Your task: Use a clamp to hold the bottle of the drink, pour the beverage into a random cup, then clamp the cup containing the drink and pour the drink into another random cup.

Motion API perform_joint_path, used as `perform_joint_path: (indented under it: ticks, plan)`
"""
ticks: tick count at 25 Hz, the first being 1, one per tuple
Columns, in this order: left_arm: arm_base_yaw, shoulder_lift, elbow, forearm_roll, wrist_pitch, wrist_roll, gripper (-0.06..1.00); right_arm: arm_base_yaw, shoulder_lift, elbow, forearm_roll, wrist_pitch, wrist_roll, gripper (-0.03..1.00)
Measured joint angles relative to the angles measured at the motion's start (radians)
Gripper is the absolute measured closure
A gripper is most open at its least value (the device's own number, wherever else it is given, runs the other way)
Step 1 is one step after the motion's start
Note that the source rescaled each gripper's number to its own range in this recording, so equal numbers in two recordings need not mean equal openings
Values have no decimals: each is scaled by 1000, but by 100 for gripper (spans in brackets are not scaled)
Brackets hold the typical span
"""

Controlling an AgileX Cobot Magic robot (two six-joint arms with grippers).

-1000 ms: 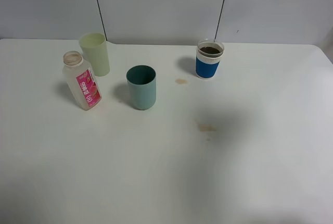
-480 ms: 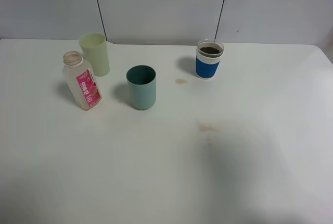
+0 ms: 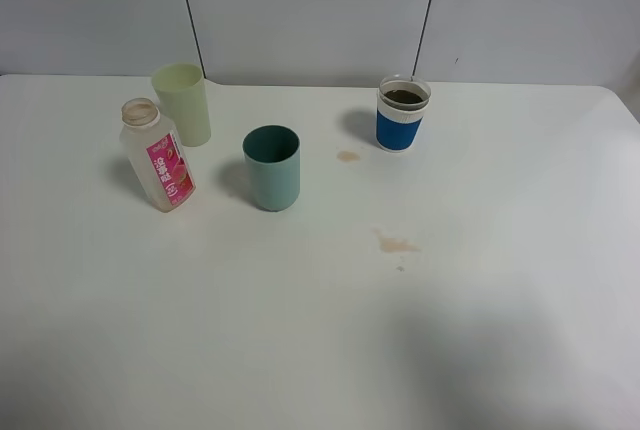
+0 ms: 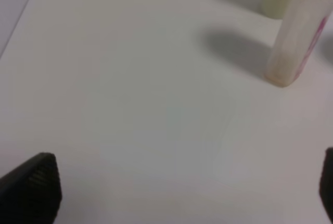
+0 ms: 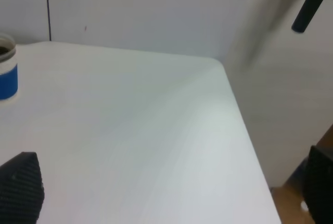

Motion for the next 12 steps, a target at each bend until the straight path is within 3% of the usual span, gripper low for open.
perform_joint_path:
  ticks: [3, 12]
  plan:
    - [0, 0, 0, 0, 0, 0, -6, 0, 0, 0, 1, 45, 0, -3]
    - [0, 0, 0, 0, 0, 0, -6, 0, 0, 126, 35, 58, 1, -3]
